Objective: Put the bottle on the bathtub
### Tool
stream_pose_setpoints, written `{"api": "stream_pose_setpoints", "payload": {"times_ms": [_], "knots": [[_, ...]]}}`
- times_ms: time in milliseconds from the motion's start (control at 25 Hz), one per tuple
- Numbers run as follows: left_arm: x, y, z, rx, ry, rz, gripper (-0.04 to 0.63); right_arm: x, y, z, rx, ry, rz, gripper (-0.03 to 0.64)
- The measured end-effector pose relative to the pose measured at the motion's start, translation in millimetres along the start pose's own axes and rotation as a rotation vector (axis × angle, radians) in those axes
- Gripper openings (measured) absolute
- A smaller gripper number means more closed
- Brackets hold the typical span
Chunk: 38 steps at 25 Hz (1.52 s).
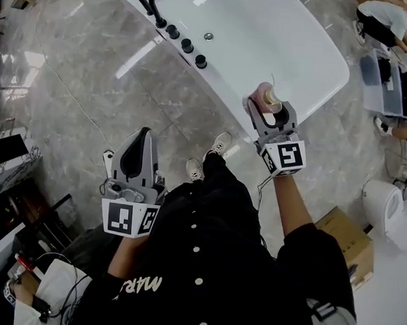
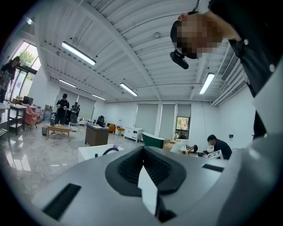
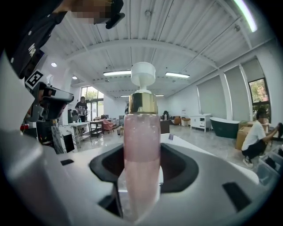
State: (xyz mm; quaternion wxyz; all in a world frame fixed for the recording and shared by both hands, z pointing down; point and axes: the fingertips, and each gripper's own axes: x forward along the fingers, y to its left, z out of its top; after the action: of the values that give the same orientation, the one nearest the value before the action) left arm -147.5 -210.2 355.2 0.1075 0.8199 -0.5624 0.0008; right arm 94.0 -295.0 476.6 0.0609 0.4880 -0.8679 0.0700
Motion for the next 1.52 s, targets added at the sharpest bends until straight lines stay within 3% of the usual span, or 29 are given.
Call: {"api": "stream_pose_setpoints", "payload": {"times_ms": [960, 1520], "knots": [[1.1, 21.6, -52.3, 0.009, 0.209, 0.090, 0.009, 131.4, 9.8, -201.8, -0.019, 0.284, 0.117, 0.224], [-1.7, 24.1, -75.5, -0.013, 0.255, 0.137, 0.009, 162.4, 15.5, -247.7, -0.090, 0.336, 0.197, 0.224]]}}
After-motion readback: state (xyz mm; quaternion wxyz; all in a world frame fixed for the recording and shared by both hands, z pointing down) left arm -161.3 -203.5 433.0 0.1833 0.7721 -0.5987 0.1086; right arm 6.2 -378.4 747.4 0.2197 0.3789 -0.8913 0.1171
